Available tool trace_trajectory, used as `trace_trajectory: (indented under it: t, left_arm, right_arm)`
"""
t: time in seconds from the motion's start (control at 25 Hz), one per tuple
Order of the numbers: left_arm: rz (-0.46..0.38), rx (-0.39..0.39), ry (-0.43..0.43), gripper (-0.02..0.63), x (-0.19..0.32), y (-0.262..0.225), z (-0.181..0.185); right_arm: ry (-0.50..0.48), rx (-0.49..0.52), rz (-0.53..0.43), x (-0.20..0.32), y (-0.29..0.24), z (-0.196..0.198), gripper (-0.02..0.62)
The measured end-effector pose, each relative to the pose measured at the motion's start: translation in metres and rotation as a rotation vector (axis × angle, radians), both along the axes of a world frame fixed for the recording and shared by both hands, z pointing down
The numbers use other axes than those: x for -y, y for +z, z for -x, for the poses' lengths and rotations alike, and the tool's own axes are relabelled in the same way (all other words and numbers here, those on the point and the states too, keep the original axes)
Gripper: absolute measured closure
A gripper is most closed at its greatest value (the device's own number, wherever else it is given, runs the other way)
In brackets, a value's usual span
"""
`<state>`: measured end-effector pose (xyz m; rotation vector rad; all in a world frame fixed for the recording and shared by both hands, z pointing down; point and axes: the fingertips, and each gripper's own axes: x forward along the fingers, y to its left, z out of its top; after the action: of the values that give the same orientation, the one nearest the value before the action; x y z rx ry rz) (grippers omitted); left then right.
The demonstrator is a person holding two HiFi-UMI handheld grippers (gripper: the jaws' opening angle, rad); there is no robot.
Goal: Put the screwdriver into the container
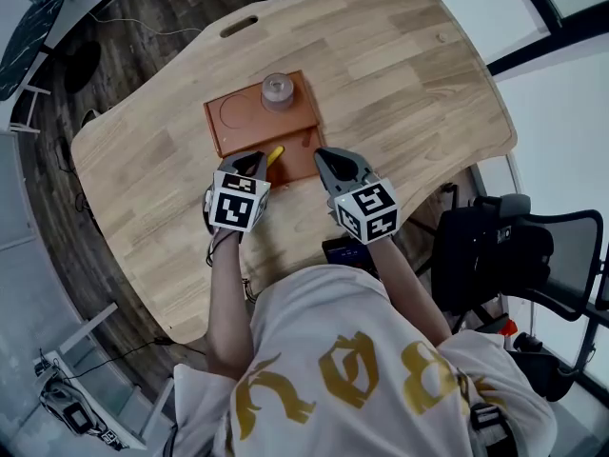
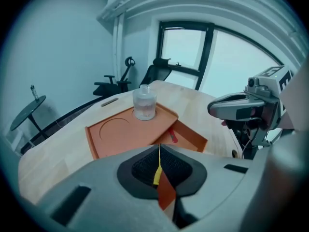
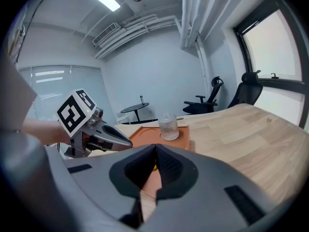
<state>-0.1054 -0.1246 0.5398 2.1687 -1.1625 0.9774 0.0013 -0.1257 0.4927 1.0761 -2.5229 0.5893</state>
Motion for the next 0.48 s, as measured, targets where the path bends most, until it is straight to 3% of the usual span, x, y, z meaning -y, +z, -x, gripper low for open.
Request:
trace_trajectory:
  t: [0.48]
  left_arm:
    - [-0.18,-0.151,-0.162,0.595,-0.031,-0.06,0.017]
  right_arm:
    - [0.059,-0.01,-0.101,-0.019,-0.035,-0.012,0.584]
